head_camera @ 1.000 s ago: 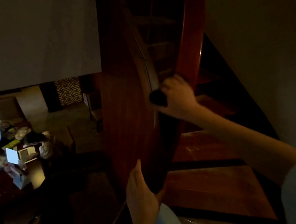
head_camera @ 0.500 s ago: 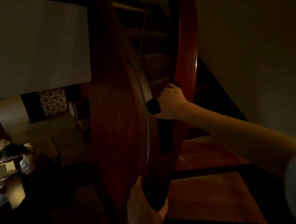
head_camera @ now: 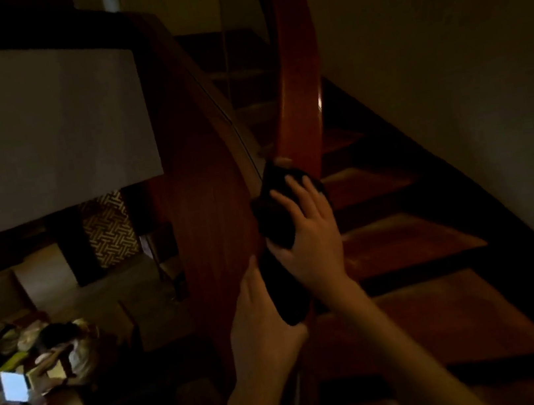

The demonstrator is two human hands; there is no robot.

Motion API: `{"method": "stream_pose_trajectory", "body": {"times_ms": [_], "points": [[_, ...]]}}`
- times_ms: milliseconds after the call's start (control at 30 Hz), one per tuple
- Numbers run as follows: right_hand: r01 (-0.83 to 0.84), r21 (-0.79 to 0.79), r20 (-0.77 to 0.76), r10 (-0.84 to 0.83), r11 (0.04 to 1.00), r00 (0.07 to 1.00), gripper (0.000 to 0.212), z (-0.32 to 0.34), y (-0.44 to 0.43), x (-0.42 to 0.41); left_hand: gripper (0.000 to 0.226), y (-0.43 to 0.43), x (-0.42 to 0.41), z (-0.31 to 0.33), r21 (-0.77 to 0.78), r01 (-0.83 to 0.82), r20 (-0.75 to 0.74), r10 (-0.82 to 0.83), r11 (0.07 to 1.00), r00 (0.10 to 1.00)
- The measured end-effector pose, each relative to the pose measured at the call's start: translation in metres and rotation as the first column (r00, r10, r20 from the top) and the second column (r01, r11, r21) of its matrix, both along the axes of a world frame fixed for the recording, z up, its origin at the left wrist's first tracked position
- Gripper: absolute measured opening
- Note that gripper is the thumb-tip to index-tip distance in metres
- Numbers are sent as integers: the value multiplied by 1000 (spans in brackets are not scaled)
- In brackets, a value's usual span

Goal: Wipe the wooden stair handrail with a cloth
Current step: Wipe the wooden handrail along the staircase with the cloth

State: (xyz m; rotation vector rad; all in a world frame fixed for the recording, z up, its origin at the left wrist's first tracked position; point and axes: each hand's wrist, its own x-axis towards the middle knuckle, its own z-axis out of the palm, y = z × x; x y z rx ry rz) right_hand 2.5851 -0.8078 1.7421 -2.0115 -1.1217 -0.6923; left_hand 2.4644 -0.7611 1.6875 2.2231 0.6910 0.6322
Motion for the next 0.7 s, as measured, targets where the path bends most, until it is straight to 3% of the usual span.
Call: {"method": "stream_pose_trajectory", "body": {"times_ms": [67, 167, 267, 400, 533, 600, 700], "points": [[23, 226, -388, 68, 974, 919, 87, -32, -12, -44, 101, -9, -30, -10, -1, 34, -18, -34, 999, 999], [76, 384, -596, 184, 920, 781, 96, -59, -21, -90, 82, -22, -53, -13, 5, -26, 38, 26, 1000, 999], [51, 428, -629, 257, 903, 733, 95, -77, -28, -102, 78, -26, -58, -19, 17, -65, 8, 65, 998, 998], [64, 484, -638, 302, 873, 709, 93, -55, -16, -78, 105, -27, -89, -39, 28, -49, -128, 52, 998, 990], [131, 562, -693, 378, 817, 613, 89, -9, -2, -34, 122, -33, -113, -65, -15, -105, -237, 98, 994, 967], [132, 567, -696, 387, 813, 606, 89, -13, -5, -41, 121, -32, -121, -72, -88, -124, -223, 102, 988, 969], [124, 543, -682, 350, 830, 642, 91, -62, -19, -88, 109, -30, -125, -78, -75, -111, -168, 98, 991, 981]]}}
